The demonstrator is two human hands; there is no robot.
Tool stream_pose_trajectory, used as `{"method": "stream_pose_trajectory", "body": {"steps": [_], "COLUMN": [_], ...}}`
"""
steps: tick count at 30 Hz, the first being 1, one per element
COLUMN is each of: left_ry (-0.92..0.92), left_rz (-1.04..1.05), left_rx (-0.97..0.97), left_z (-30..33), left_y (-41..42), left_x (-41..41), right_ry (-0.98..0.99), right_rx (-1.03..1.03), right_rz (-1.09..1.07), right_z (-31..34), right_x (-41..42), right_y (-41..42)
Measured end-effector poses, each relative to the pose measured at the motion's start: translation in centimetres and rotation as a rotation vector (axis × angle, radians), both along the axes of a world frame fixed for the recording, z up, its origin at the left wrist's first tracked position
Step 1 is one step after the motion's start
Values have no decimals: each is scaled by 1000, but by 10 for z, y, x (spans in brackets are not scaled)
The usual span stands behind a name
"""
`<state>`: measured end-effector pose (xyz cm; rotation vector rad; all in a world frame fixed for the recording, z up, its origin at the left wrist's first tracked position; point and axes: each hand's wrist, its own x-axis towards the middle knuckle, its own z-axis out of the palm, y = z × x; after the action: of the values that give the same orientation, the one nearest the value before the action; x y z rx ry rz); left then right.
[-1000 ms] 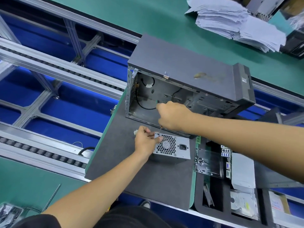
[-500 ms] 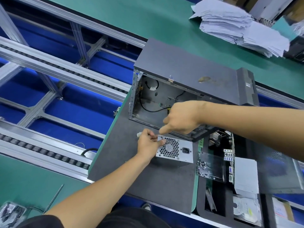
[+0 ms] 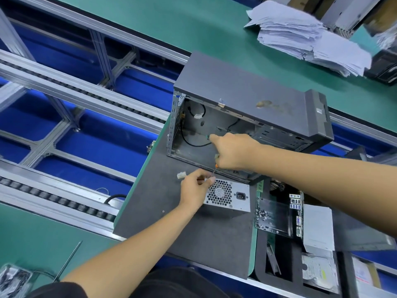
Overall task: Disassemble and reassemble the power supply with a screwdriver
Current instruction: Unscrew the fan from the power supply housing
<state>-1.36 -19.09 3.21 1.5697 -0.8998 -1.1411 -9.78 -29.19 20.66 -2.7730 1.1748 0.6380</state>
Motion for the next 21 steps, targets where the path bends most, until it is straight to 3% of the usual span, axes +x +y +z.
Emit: {"method": "stream_pose_trajectory", "body": {"steps": [7, 10, 12, 14, 19, 21], "left_ry": [-43, -24, -25, -17, -12, -31], "left_rz": [47, 38, 44, 44, 38, 45], "left_rx": [-12, -1, 5, 12, -10, -11], "left_z": [-5, -8, -10, -10, -10, -10], "left_y": [-1, -3, -4, -6, -6, -4], "left_x": [-8, -7, -6, -5, -5, -6], "right_ry": [301, 261, 167, 49, -121, -156], "right_rx": [-66, 10, 55, 26, 117, 158], "right_rz": [932, 1167, 1190, 1020, -100, -226], "right_z": [10, 8, 5, 1, -18, -18], "right_x": [0, 2, -2, -6, 2, 0], "right_y": [-37, -44, -43, -35, -9, -10]}}
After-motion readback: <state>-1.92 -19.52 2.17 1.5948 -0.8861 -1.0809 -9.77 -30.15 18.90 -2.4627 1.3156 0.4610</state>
